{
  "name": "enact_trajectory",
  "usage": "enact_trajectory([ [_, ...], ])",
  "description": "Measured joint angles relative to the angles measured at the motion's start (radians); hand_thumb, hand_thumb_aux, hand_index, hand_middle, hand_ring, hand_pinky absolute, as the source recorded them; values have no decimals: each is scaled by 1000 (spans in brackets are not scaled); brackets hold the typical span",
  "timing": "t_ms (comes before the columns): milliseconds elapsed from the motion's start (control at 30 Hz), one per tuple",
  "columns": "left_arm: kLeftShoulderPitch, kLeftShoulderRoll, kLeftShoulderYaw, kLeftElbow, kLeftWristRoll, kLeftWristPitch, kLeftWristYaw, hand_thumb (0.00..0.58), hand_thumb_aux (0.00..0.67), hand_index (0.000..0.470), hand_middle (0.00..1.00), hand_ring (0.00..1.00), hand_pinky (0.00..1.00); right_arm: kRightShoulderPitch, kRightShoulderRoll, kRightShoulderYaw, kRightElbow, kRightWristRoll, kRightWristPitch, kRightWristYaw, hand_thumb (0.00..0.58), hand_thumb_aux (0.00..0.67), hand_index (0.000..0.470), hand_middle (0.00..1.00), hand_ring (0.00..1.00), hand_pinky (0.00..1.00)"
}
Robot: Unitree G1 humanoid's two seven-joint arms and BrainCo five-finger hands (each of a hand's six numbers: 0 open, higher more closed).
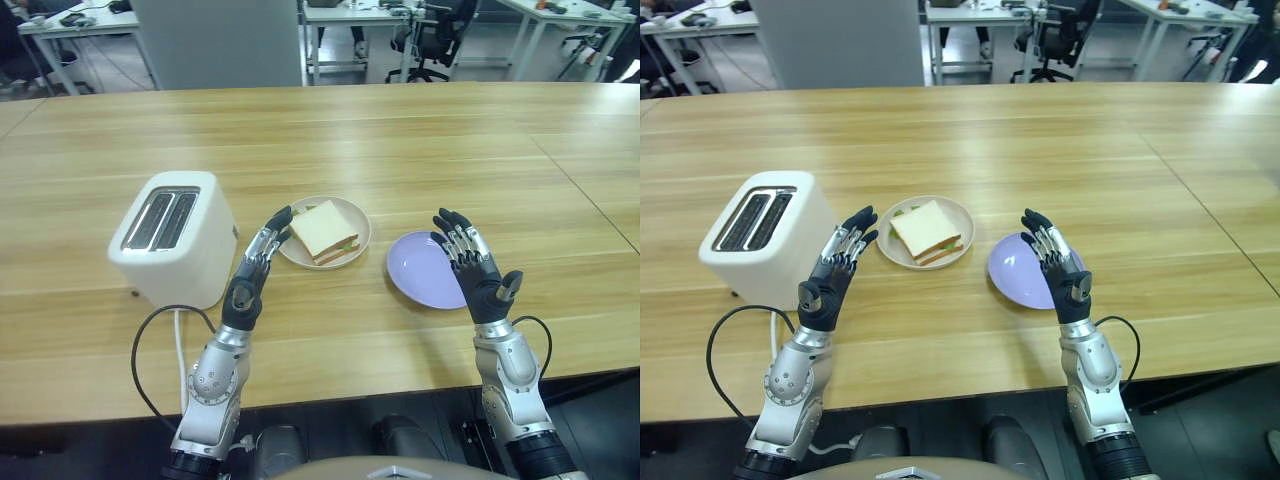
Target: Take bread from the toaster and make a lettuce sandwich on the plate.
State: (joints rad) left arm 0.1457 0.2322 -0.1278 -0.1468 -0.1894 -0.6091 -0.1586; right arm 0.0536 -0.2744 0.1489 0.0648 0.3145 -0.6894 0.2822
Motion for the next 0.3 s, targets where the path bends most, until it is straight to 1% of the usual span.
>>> enact_trajectory([
  [300,63,-20,17,-69,-47,28,-64,0,0,0,0,0,0,67,15,17,-50,-169,14,42,0,0,0,0,0,0],
])
